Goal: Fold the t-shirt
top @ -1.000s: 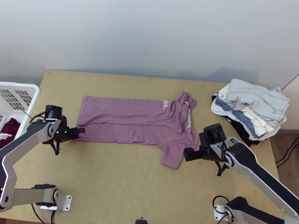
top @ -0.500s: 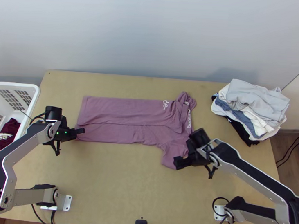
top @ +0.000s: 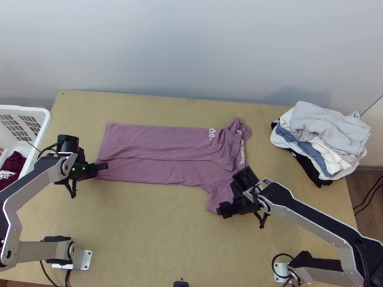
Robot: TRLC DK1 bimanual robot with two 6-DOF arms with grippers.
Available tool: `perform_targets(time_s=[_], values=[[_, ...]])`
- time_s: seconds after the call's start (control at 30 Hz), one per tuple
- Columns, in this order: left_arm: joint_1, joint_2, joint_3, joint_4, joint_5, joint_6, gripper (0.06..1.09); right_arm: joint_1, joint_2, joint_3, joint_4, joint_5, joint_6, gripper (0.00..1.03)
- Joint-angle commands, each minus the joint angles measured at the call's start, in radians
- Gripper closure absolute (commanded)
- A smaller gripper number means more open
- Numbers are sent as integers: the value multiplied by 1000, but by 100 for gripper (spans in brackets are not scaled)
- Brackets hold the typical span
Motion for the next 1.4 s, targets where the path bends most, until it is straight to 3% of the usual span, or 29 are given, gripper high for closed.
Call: perform_targets(time_s=[0.0,0.07,0.1,0.67,1.37], values=[[2,0,13,-7,2,2,104,1,3,-2,32,-1,-7,73],[4,0,14,-9,2,4,104,-3,2,-8,53,-1,-24,95],[5,-2,16,-10,2,4,104,-12,0,-8,59,-1,-27,100],[1,-43,45,-88,8,1,105,-199,-141,91,35,-3,-45,100],[11,232,527,-190,16,-27,105,-401,306,617,46,-11,-150,100]])
